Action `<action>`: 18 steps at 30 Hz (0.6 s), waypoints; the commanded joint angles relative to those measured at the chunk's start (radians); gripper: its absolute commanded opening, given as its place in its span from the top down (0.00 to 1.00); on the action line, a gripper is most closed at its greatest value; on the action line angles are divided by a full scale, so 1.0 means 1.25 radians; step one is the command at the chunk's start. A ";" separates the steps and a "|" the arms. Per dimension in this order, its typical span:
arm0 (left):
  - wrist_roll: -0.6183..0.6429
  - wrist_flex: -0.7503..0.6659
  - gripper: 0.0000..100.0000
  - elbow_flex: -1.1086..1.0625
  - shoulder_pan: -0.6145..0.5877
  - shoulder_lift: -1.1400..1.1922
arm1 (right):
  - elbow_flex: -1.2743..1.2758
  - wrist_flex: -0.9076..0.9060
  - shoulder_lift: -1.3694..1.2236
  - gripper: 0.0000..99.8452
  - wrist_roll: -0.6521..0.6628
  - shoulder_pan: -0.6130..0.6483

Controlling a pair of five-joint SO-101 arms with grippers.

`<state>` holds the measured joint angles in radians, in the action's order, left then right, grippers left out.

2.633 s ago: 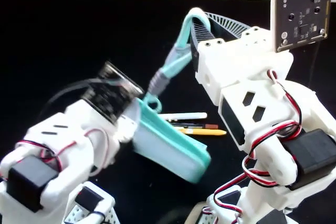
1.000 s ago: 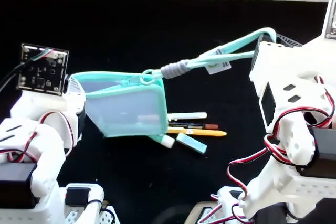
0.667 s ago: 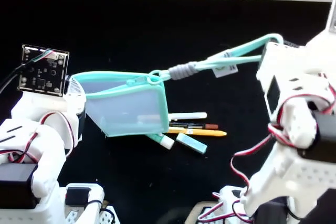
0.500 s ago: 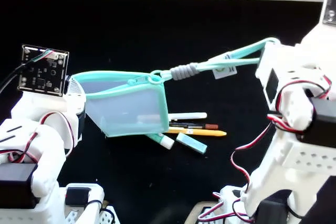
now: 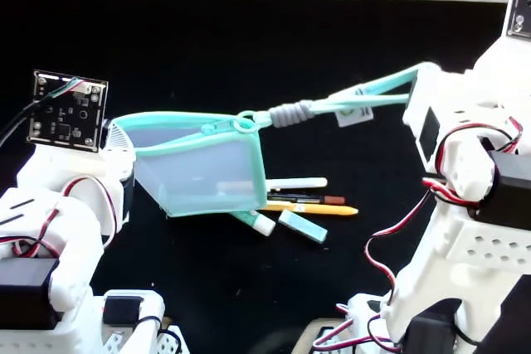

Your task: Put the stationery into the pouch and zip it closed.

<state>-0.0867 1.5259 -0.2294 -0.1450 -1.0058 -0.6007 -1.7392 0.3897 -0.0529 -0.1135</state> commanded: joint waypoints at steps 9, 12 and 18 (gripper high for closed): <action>0.004 -0.011 0.99 -0.001 -0.017 -0.003 | 0.245 -0.019 0.007 0.71 0.144 0.163; 0.004 -0.011 0.99 -0.001 -0.017 -0.003 | 0.461 -0.018 0.007 0.71 0.227 0.268; 0.004 -0.011 0.99 -0.001 -0.017 -0.003 | 0.647 0.013 0.007 0.71 0.226 0.461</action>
<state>-0.0882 1.5259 -0.2294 -0.1527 -1.0058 0.1511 -1.7423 0.3882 0.2186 0.3698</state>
